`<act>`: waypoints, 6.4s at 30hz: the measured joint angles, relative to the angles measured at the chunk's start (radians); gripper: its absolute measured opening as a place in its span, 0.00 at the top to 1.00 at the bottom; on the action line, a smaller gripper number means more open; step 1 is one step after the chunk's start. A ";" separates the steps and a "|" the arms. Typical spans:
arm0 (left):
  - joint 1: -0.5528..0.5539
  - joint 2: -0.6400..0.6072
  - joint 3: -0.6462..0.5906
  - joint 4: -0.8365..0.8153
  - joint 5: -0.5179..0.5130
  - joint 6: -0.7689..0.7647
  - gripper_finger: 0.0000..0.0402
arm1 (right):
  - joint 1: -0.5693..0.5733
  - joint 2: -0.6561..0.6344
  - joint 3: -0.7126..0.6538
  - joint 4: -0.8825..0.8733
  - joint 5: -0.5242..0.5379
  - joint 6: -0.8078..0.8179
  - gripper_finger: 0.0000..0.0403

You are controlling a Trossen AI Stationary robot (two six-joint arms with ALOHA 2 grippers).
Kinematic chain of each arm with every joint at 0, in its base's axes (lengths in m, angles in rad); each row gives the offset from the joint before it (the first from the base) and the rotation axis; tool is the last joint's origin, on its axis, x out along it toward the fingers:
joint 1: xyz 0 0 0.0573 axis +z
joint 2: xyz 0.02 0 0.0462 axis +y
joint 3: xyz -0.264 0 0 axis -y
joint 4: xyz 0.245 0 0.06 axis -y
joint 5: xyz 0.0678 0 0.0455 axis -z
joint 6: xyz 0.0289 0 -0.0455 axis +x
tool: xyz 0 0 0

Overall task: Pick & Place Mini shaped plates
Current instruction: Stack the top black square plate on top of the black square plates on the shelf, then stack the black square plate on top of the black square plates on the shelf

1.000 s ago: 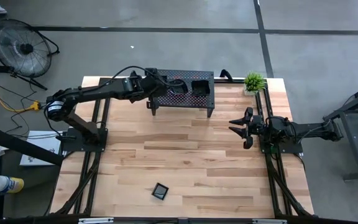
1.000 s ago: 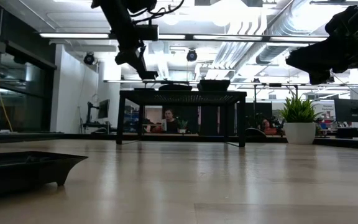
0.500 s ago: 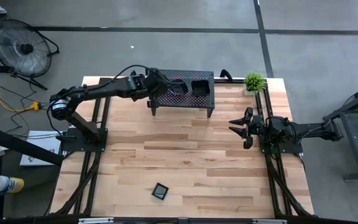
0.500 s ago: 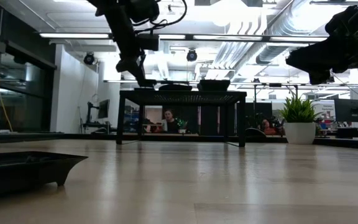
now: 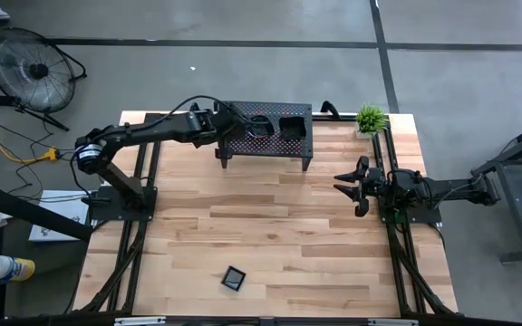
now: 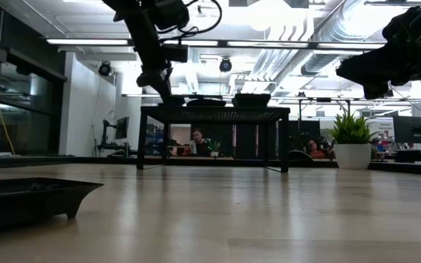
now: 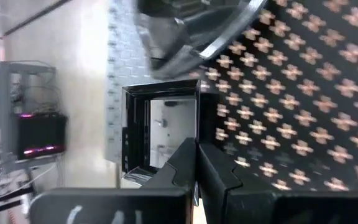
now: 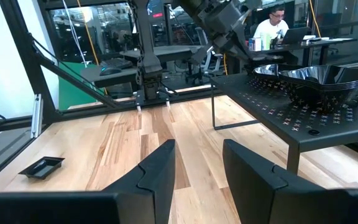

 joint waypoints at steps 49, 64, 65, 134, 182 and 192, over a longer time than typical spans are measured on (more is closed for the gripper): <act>-0.007 -0.082 -0.001 -0.060 0.089 -0.023 0.72 | 0.000 0.000 0.000 0.000 0.000 0.000 0.68; -0.394 -0.137 -0.001 -0.355 0.166 -0.334 0.72 | 0.000 0.000 0.000 0.000 0.000 0.000 0.68; -0.438 -0.136 -0.001 -0.358 0.152 -0.351 0.72 | 0.000 0.000 0.000 0.000 0.000 0.000 0.68; -1.198 0.379 -0.001 0.160 0.185 -0.851 0.72 | 0.000 0.000 0.000 0.000 0.000 0.000 0.68; -1.197 0.422 -0.001 0.175 0.115 -0.754 0.93 | 0.000 0.001 0.000 0.000 0.000 0.000 0.68; -1.197 0.421 0.000 0.178 0.096 -0.754 0.99 | 0.000 0.001 0.000 0.000 0.000 0.000 0.68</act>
